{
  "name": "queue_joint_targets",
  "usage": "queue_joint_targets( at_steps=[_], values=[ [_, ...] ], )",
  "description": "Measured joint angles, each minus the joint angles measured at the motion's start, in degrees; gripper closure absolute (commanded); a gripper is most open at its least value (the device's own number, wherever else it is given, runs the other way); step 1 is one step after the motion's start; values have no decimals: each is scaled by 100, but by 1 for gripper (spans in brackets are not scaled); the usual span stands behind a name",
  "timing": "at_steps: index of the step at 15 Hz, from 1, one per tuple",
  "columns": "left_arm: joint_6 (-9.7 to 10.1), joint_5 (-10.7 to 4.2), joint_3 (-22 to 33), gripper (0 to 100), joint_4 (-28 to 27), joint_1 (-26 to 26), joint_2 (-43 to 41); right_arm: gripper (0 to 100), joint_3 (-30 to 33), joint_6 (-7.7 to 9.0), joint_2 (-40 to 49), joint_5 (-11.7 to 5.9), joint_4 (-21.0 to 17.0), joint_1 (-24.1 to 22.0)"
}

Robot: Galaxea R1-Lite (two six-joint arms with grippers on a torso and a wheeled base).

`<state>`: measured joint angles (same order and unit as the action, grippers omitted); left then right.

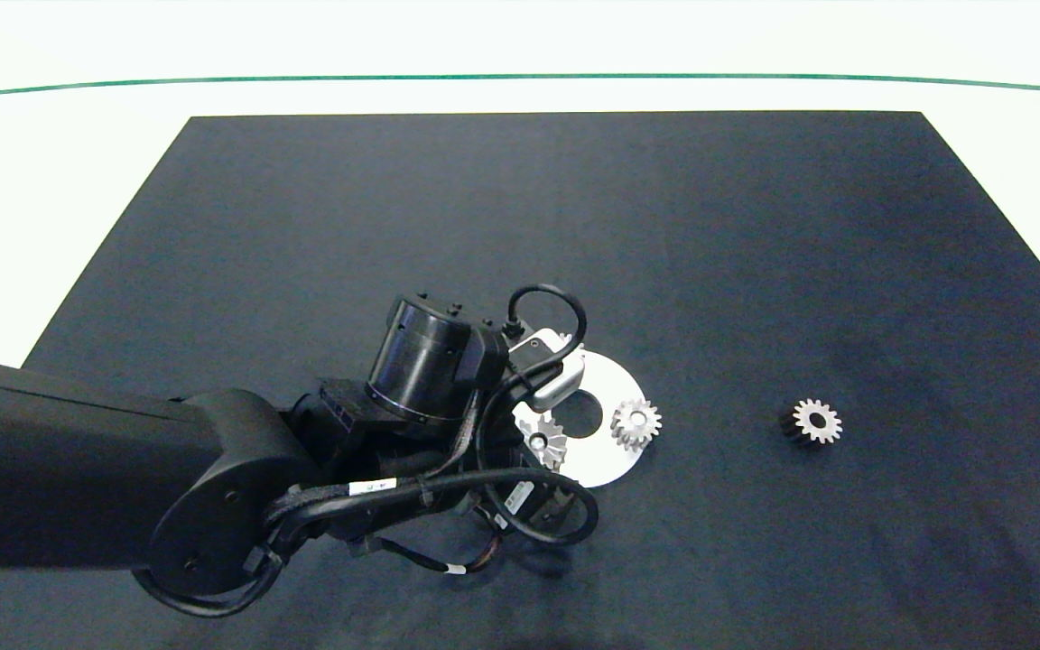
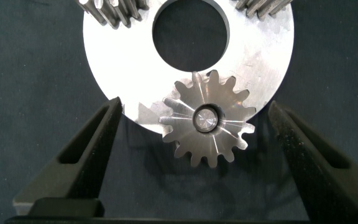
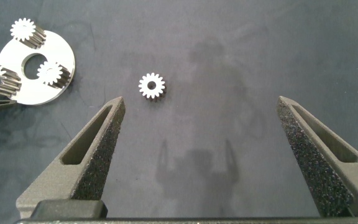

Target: Remove an incorrectly installed larger gear and replace it with the correct smaller gear

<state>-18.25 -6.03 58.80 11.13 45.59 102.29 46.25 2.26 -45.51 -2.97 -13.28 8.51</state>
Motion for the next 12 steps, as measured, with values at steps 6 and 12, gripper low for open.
queue_joint_targets(
  at_steps=[6, 12],
  values=[
    [-55, -55, -20, 20, 168, 16, 16, 0, 11, -2, 0, 0, 0, -5],
    [-88, -50, -102, 32, 190, 21, 38, 0, 16, -2, 0, -9, 2, -9]
  ],
)
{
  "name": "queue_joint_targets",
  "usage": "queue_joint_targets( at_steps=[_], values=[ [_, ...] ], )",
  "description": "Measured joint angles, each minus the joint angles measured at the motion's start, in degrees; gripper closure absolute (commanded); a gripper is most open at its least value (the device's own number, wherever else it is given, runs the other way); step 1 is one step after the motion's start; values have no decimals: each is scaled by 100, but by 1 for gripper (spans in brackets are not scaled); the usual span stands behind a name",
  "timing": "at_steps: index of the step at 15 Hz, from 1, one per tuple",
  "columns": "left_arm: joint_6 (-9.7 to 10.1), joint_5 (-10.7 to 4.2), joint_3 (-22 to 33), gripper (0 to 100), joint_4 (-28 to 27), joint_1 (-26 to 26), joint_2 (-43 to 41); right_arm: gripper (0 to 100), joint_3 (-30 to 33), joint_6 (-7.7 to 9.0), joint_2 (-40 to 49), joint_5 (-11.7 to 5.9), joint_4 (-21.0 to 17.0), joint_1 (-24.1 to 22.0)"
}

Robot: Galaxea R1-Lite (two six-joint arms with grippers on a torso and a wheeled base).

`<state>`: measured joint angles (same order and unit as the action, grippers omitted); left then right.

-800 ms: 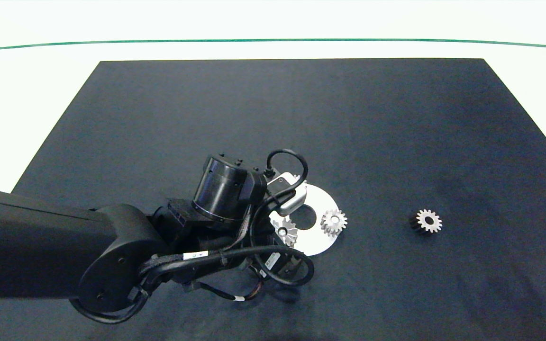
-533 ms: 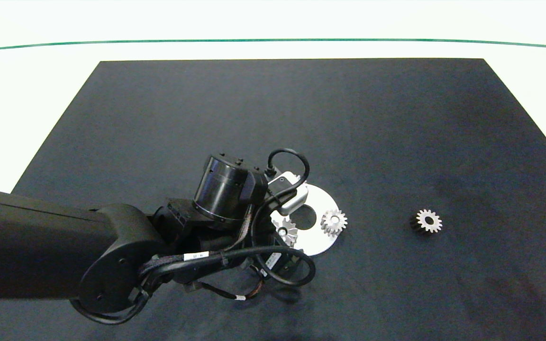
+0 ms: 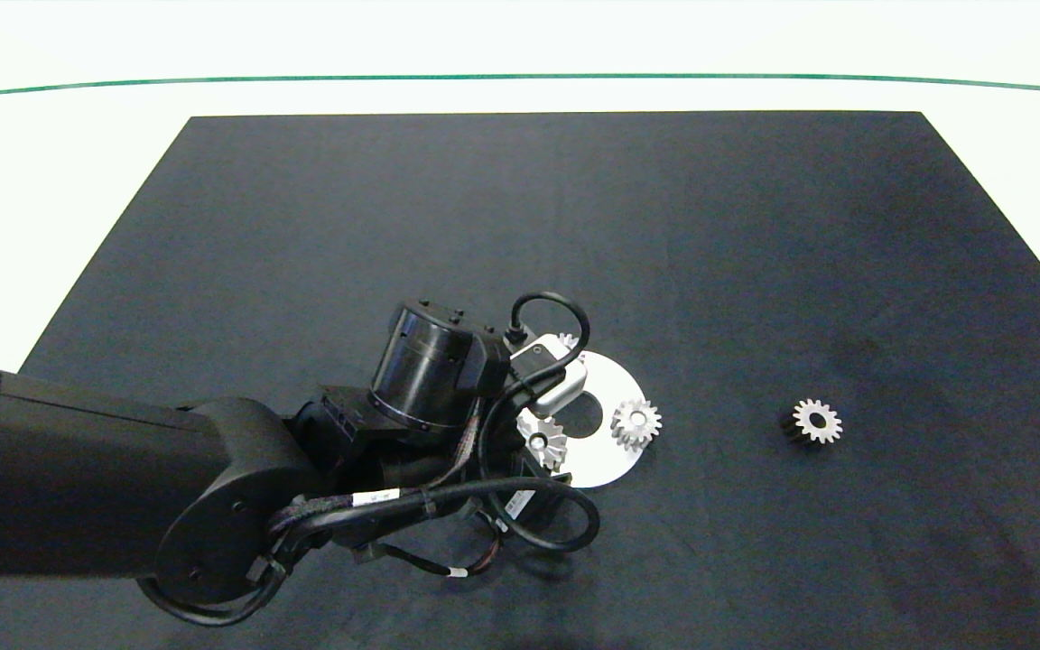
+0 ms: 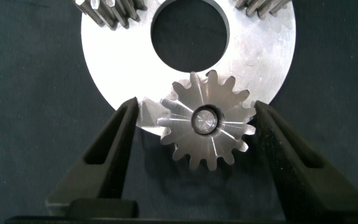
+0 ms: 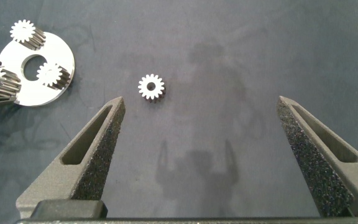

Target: Remove an incorrectly installed larger gear and replace it with the correct smaller gear

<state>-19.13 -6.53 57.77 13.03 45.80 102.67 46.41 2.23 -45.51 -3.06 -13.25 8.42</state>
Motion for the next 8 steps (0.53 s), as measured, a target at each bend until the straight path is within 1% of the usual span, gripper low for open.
queue_joint_targets(
  at_steps=[8],
  values=[
    [-11, 1, -22, 49, 57, 4, 4, 0, 9, 2, 11, 0, -2, 0]
  ],
)
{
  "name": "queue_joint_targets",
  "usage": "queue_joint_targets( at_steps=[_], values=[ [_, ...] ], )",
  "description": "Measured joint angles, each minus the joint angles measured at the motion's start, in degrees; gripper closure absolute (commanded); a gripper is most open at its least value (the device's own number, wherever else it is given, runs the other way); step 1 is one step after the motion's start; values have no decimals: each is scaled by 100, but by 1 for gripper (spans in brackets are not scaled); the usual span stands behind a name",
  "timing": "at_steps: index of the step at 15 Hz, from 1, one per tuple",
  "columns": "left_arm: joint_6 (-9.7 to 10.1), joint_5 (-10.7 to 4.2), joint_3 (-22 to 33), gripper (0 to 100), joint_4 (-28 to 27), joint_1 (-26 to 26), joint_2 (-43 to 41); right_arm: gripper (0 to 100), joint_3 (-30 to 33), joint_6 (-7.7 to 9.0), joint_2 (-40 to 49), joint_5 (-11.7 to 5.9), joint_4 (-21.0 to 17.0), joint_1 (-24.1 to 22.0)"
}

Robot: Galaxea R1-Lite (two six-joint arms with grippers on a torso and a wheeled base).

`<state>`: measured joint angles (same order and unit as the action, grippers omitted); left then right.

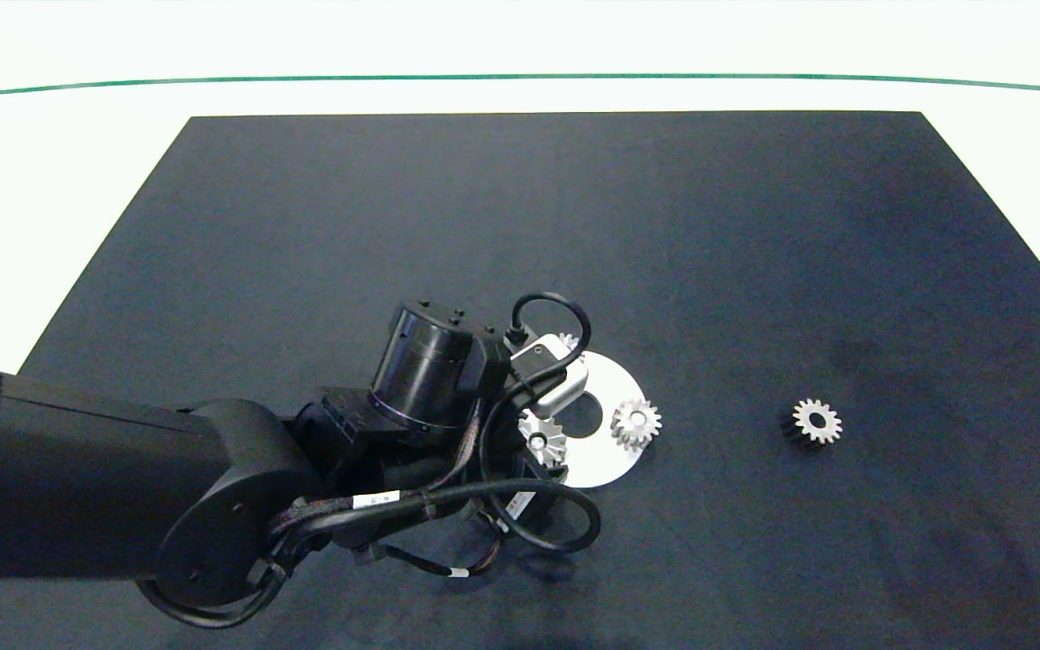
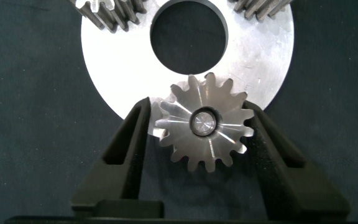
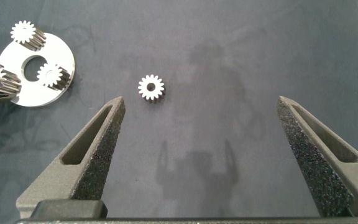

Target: Remove an incorrectly installed larger gear and replace it with the correct smaller gear

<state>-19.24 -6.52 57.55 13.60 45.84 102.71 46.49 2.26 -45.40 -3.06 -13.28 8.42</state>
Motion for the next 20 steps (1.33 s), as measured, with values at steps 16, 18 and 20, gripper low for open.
queue_joint_targets(
  at_steps=[16, 18, 20],
  values=[
    [11, 2, 33, 69, -24, 72, -15, 0, 28, 0, 0, 0, 9, 0],
    [11, 2, 60, 69, -21, 94, -43, 0, 30, 2, 4, 0, 9, 4],
    [11, 0, 71, 69, -21, 105, -87, 0, 37, 2, 11, 0, 7, 6]
  ],
)
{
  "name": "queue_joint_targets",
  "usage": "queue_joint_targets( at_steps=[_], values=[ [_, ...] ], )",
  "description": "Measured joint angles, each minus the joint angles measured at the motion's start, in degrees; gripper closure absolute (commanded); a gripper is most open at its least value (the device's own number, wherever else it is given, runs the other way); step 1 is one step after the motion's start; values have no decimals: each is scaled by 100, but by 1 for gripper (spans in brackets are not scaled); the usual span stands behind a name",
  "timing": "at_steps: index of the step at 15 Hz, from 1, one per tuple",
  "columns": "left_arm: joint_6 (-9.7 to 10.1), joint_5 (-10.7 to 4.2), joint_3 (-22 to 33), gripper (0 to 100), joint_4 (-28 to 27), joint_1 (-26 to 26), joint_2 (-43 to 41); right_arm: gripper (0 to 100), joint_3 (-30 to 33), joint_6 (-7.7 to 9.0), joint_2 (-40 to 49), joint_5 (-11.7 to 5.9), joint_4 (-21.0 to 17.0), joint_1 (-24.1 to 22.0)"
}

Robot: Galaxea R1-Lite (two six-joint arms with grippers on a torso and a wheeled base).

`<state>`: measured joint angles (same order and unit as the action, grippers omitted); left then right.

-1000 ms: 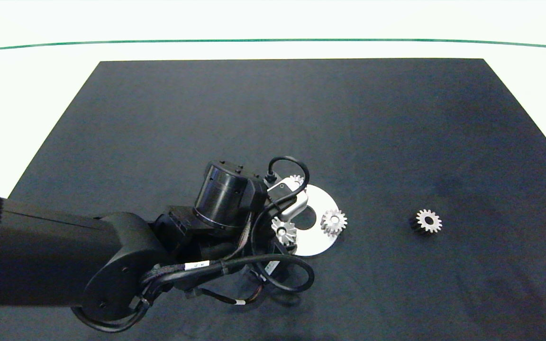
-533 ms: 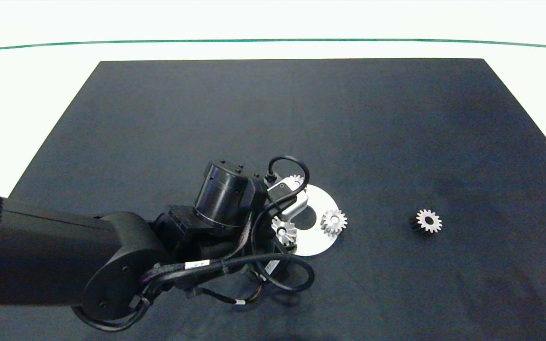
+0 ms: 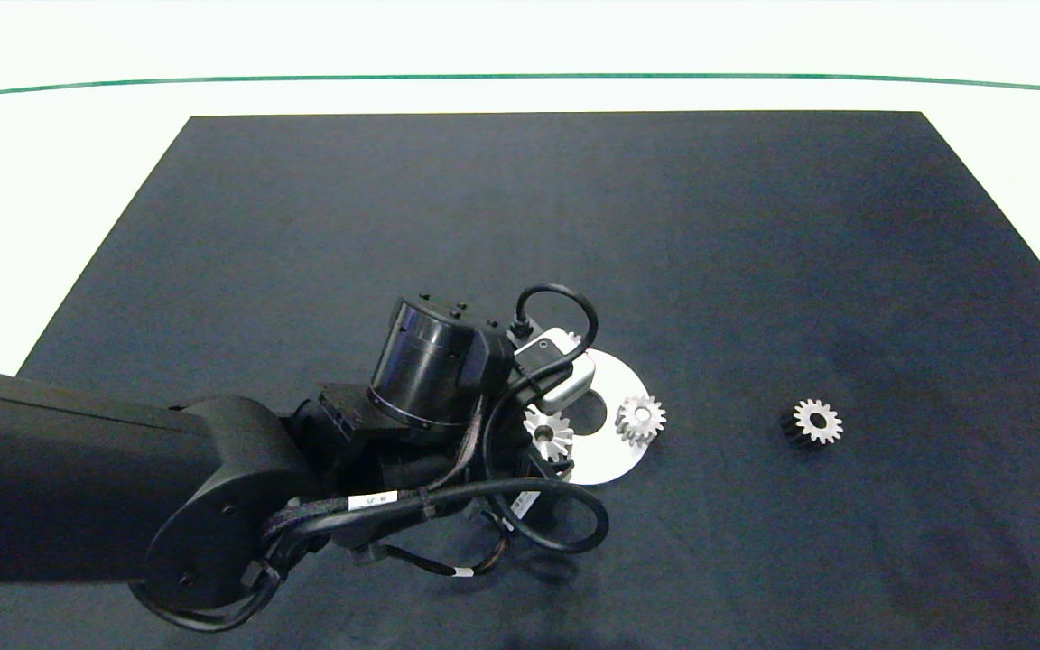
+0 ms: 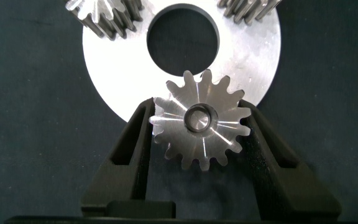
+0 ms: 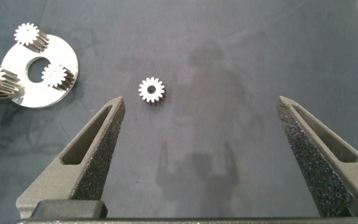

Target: Remove an incorrectly installed larger gear and replace it with the correct smaller gear

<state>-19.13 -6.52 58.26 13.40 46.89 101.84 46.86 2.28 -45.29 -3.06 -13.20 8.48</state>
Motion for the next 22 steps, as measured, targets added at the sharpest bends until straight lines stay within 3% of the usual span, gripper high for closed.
queue_joint_targets(
  at_steps=[4, 8, 13, 17, 22],
  values=[
    [-9, -65, 30, 69, -4, 49, -178, 0, 44, 2, 0, -7, -2, -5],
    [-166, -182, 78, 69, -34, 16, -413, 0, 90, 4, 12, -29, -16, -6],
    [-261, -196, 94, 69, -550, -699, -855, 0, 123, 6, 74, -35, -38, -26],
    [-344, -135, -115, 69, -841, -1497, -1276, 0, 107, 6, 80, -38, -90, -35],
    [-276, 140, -757, 69, -742, -2007, -1579, 0, -59, 6, 41, -29, -88, -24]
  ],
)
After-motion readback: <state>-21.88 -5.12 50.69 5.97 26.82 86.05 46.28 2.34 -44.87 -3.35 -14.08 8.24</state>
